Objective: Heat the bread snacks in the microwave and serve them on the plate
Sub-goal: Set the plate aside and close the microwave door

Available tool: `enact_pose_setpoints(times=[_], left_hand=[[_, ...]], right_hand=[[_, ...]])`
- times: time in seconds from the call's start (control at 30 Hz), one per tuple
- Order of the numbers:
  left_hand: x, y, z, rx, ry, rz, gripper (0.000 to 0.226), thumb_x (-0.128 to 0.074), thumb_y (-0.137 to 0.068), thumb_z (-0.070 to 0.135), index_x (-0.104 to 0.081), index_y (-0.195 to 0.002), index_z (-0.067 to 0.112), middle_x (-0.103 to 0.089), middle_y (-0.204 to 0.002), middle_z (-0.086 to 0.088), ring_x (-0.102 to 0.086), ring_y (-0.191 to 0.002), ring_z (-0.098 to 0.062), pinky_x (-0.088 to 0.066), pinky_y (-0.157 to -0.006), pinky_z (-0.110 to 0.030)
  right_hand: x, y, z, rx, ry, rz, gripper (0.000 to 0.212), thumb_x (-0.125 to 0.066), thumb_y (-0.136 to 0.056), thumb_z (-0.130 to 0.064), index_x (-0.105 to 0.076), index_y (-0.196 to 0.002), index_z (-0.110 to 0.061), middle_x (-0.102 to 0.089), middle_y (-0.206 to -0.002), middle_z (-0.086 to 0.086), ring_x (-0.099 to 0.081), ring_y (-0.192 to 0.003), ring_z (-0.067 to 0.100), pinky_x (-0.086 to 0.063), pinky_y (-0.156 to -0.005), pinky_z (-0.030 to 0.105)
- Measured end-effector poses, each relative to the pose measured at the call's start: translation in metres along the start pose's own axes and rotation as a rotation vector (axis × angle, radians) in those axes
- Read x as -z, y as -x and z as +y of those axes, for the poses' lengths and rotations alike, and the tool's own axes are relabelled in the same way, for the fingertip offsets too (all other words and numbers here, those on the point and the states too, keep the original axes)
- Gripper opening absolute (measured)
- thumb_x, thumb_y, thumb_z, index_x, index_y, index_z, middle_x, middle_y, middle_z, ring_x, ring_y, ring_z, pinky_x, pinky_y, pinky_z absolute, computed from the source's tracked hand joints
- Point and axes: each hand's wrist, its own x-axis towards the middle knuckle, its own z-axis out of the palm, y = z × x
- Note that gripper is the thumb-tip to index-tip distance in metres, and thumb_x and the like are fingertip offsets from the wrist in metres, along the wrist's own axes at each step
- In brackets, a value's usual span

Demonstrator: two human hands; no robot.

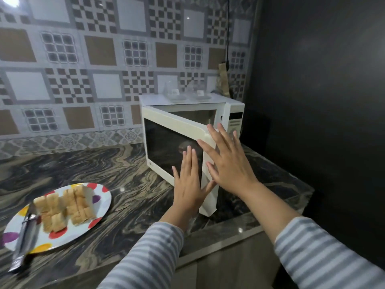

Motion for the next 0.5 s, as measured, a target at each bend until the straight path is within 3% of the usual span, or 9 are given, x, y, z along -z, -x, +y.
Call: enact_pose_setpoints(times=[0.17, 0.37, 0.5], left_hand=[[-0.040, -0.041, 0.026, 0.034, -0.025, -0.007, 0.102, -0.040, -0.083, 0.067, 0.024, -0.147, 0.020, 0.031, -0.155, 0.007, 0.027, -0.143, -0.010, 0.003, -0.115, -0.054], [-0.067, -0.085, 0.040, 0.079, -0.017, 0.025, 0.112, -0.054, -0.078, 0.068, 0.019, -0.149, 0.020, 0.020, -0.159, 0.004, 0.014, -0.147, -0.014, -0.005, -0.114, -0.060], [-0.076, -0.124, 0.038, 0.082, -0.152, 0.032, 0.122, -0.060, -0.074, 0.069, 0.026, -0.145, 0.020, 0.029, -0.156, 0.003, 0.023, -0.145, -0.018, -0.002, -0.115, -0.062]], right_hand=[[-0.026, -0.004, 0.059, 0.009, -0.039, -0.016, 0.062, -0.055, -0.089, -0.031, -0.032, -0.147, -0.026, -0.014, -0.160, 0.011, -0.006, -0.148, 0.030, -0.015, -0.116, 0.055], [-0.062, -0.018, 0.116, 0.000, -0.107, -0.039, 0.068, -0.058, -0.089, -0.023, -0.024, -0.149, -0.025, -0.010, -0.160, 0.011, -0.005, -0.148, 0.030, -0.009, -0.115, 0.053], [-0.089, -0.031, 0.143, -0.026, -0.154, -0.063, 0.072, -0.053, -0.092, -0.020, -0.013, -0.152, -0.024, -0.002, -0.161, 0.010, 0.002, -0.148, 0.027, -0.007, -0.118, 0.052]])
